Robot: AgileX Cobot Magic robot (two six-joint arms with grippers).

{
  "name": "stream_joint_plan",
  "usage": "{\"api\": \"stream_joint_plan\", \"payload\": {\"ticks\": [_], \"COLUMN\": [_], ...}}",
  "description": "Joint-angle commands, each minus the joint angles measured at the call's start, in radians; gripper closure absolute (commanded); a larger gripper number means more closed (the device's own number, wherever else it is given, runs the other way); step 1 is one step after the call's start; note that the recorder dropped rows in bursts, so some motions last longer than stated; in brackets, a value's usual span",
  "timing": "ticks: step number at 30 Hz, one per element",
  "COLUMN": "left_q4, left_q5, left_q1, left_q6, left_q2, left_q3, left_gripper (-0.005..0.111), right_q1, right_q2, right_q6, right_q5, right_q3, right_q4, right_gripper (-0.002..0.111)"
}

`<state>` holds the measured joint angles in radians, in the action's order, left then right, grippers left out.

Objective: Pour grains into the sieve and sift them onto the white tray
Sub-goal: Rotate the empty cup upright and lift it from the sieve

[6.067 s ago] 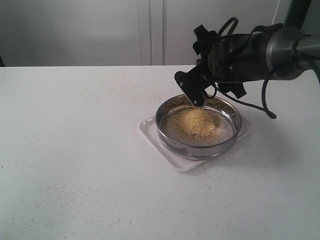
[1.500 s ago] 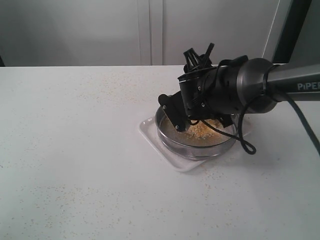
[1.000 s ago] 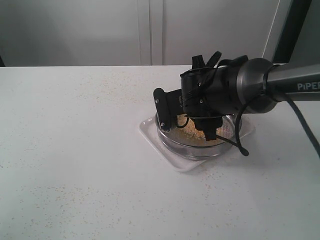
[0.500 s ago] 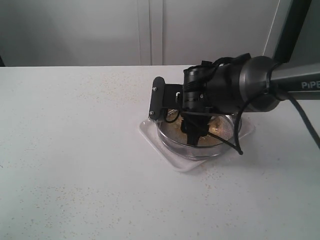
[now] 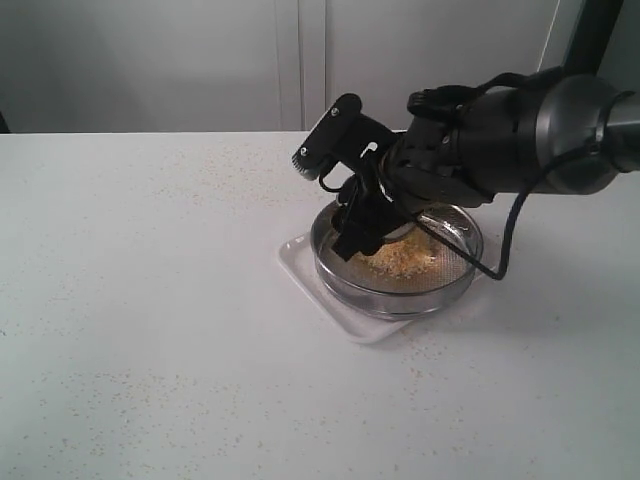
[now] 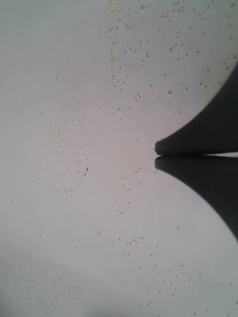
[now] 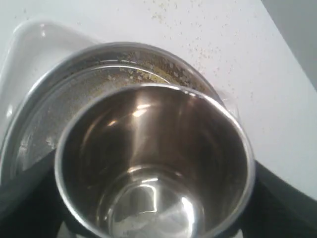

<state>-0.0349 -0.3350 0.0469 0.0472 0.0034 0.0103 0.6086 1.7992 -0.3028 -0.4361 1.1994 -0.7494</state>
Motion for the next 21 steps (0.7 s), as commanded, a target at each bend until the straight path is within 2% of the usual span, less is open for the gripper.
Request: {"api": "stream_joint_plan", "payload": {"ticks": [1, 8, 15, 21], "left_q4": [-0.002, -0.002, -0.002, -0.002], "left_q5": [-0.014, -0.014, -0.014, -0.014], "left_q1": [0.0, 0.0, 0.0, 0.0], "left_q6": [0.003, 0.003, 0.003, 0.003], "left_q2": [-0.003, -0.003, -0.003, -0.003], "left_q3": [-0.01, -0.01, -0.01, -0.01], "left_gripper": [0.107, 0.107, 0.107, 0.107], "right_q1": [-0.028, -0.034, -0.045, -0.083], "right_q2": [-0.019, -0.025, -0.025, -0.025], "right_q6": [-0.066, -0.068, -0.166, -0.18], "right_q5": [0.07, 0.164, 0.436, 0.58], "right_q3": [-0.003, -0.007, -0.117, -0.179], "right_q4": [0.082, 0.183, 0.199, 0.207], "right_gripper": [0.108, 0.108, 0.108, 0.108]}}
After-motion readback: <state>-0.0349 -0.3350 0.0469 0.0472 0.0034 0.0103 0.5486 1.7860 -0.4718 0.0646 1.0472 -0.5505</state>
